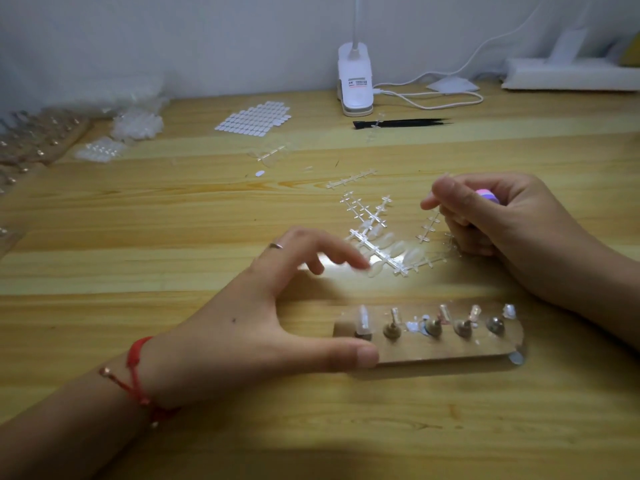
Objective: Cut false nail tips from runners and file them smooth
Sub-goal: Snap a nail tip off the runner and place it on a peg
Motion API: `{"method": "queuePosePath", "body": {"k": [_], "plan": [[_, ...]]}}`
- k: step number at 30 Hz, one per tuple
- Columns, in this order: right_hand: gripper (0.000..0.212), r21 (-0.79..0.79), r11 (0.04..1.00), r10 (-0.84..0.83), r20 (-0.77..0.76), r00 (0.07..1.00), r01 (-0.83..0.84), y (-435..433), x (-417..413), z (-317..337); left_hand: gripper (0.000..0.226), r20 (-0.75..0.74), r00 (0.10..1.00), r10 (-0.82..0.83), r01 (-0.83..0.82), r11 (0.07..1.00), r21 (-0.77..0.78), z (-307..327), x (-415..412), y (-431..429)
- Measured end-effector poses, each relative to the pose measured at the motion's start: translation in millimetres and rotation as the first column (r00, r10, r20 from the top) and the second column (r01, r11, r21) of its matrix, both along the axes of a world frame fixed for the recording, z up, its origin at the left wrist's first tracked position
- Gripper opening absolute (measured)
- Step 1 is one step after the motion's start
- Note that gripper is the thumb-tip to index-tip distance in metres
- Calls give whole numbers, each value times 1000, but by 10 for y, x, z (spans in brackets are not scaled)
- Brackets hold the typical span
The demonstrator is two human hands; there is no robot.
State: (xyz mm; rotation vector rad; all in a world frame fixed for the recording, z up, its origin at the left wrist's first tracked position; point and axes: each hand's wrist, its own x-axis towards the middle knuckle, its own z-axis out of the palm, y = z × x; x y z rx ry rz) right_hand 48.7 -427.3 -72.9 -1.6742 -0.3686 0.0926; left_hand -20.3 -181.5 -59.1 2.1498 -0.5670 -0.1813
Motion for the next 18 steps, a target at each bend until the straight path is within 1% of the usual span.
{"method": "queuePosePath", "body": {"k": [1,3,5,7,9,10,12,14,18], "plan": [[48,-3,1000,-6,-1,1000,6,-1,-3,1,57,-20,999,37,-37,999,-35,6,27,23],[44,-16,1000,-22,3,1000,22,-6,-10,4,57,-23,992,120,-122,989,-80,10,109,36],[37,-27,999,-25,9,1000,25,-3,-14,10,56,32,983,182,-181,983,-30,-1,209,1],[36,-26,999,-26,8,1000,26,6,-18,20,66,149,972,184,-207,967,151,-10,304,-67],[37,-23,999,-39,2,999,39,11,-22,29,77,259,956,138,-226,910,348,-11,377,-154],[37,-22,999,-42,0,999,42,13,-23,37,79,293,948,123,-239,885,400,-11,403,-199],[37,-17,999,-39,-4,999,39,16,-28,48,76,340,933,117,-257,878,404,-18,439,-266],[36,-14,999,-39,-11,999,39,21,-30,57,70,364,923,128,-264,897,355,-35,464,-305],[35,-19,999,-42,-15,999,42,31,-31,66,68,402,903,149,-282,913,294,-64,490,-332]]}}
